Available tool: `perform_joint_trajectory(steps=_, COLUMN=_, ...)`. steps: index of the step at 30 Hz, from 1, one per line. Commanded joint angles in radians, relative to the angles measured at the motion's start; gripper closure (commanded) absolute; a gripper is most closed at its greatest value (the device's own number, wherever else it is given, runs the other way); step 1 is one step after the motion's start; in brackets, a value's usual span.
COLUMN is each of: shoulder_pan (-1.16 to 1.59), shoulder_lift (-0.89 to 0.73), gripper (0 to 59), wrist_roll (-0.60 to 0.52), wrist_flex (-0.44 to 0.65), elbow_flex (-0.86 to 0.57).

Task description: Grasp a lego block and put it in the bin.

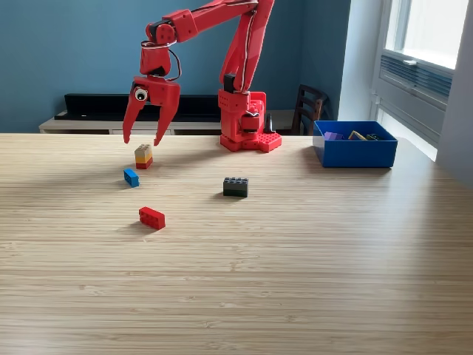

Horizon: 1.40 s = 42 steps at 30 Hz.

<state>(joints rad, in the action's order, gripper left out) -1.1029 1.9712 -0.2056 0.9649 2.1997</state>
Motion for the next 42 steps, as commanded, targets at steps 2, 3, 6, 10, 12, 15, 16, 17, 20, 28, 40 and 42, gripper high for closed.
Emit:
perform_joint_trajectory(steps=2, shoulder_pan=-0.002, shoulder_lift=0.038, gripper=38.9, wrist_roll=-0.006, wrist_flex=-0.034, elbow_flex=-0.006)
perform_joint_trajectory(steps=3, shoulder_pan=-0.003, shoulder_lift=0.038, gripper=39.4, wrist_roll=-0.005, wrist_flex=-0.043, elbow_flex=-0.002)
perform_joint_trajectory(steps=6, shoulder_pan=-0.002, shoulder_lift=0.037, gripper=39.8, wrist_roll=-0.005, wrist_flex=-0.075, elbow_flex=0.021)
perform_joint_trajectory(steps=10, shoulder_pan=0.002, shoulder_lift=0.037, gripper=40.2, wrist_roll=-0.002, wrist_flex=-0.1, elbow_flex=0.044)
perform_joint_trajectory(steps=12, shoulder_pan=0.002, shoulder_lift=0.035, gripper=40.4, wrist_roll=-0.002, wrist_flex=-0.106, elbow_flex=0.049)
perform_joint_trajectory(steps=15, shoulder_pan=0.002, shoulder_lift=0.035, gripper=40.8, wrist_roll=0.0, wrist_flex=-0.112, elbow_flex=0.054)
perform_joint_trajectory(steps=16, shoulder_pan=0.002, shoulder_lift=0.035, gripper=41.0, wrist_roll=0.0, wrist_flex=-0.112, elbow_flex=0.055)
perform_joint_trajectory(steps=17, shoulder_pan=0.002, shoulder_lift=0.035, gripper=41.0, wrist_roll=0.002, wrist_flex=-0.112, elbow_flex=0.058)
perform_joint_trajectory(steps=20, shoulder_pan=0.0, shoulder_lift=0.035, gripper=41.5, wrist_roll=0.002, wrist_flex=-0.114, elbow_flex=0.063)
perform_joint_trajectory(steps=28, shoulder_pan=-0.009, shoulder_lift=-0.109, gripper=43.7, wrist_roll=0.0, wrist_flex=-0.115, elbow_flex=0.012)
perform_joint_trajectory(steps=40, shoulder_pan=-0.021, shoulder_lift=-0.244, gripper=52.2, wrist_roll=0.026, wrist_flex=-0.114, elbow_flex=-0.035)
perform_joint_trajectory(steps=42, shoulder_pan=-0.015, shoulder_lift=-0.245, gripper=54.4, wrist_roll=0.046, wrist_flex=-0.114, elbow_flex=-0.037)
